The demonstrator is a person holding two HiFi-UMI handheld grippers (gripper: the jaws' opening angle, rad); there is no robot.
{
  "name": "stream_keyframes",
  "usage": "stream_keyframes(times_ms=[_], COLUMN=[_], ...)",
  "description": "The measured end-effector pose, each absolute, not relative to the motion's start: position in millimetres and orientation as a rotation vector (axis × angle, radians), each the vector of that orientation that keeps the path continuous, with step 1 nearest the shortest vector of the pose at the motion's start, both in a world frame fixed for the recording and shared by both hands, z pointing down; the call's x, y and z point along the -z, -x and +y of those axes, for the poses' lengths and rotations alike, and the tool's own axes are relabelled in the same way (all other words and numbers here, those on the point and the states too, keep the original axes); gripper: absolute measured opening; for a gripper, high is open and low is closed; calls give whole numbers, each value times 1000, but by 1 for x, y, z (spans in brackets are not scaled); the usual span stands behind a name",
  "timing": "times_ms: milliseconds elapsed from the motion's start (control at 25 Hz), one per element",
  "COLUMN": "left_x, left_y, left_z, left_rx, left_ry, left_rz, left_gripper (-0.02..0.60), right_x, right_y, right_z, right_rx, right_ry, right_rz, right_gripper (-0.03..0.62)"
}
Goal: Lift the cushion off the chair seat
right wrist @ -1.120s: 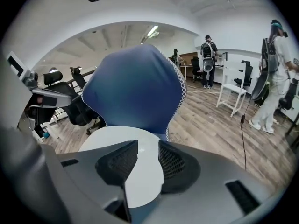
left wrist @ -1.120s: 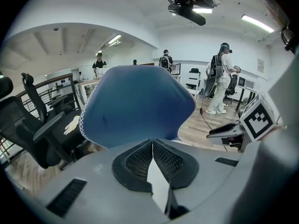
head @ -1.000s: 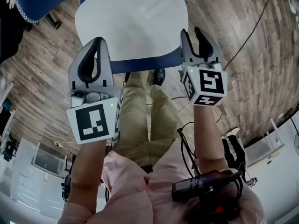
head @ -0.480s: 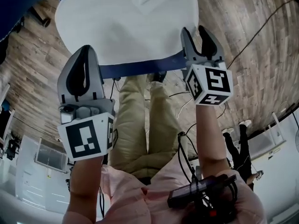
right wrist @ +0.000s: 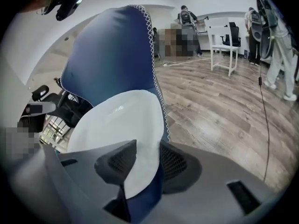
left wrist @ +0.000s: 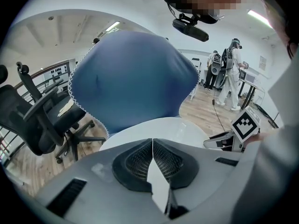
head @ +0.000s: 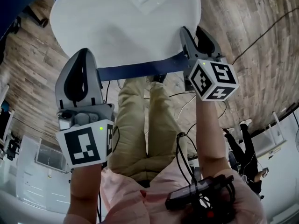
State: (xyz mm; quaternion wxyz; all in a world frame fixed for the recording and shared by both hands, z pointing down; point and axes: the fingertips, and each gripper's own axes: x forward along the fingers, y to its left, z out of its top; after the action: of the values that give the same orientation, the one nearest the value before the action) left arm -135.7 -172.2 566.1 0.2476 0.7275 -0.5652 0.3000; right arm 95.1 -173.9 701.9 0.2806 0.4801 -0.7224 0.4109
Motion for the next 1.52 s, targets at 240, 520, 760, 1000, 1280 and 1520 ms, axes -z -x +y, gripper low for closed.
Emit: stream_keyframes(times_ms=[240,520,760,1000,1280,1520], left_x=[-546,-509,-472,-429,-376,-334], left_y=[138,138,138,138,129,110], left_z=[-181,-185,-186,-178,-173,-167], left_rx=[-787,-747,-699,-657,-563,-481], left_ry=[-2003,-2030,-2045,-2068,-2107,-2165], left_rz=[-1576,-1628,-1701,-1763,-1829,-1845], left_gripper=[14,14,14,14,14,14], right_x=[-681,-635,-586,-537,-483,-435], right_y=[-86,-75,-62,-50,-46,-52], right_z=[-178,-178,-181,-182,-178,-178], right_rx=[-1054,-1037,-987,-922,-826,-724], right_ry=[-1265,-1258,-1244,-1233,-1224,-1255], right_rz=[-1953,-2012,-2108,-2183,-2247,-2285], right_gripper=[84,55,49,44,40,38])
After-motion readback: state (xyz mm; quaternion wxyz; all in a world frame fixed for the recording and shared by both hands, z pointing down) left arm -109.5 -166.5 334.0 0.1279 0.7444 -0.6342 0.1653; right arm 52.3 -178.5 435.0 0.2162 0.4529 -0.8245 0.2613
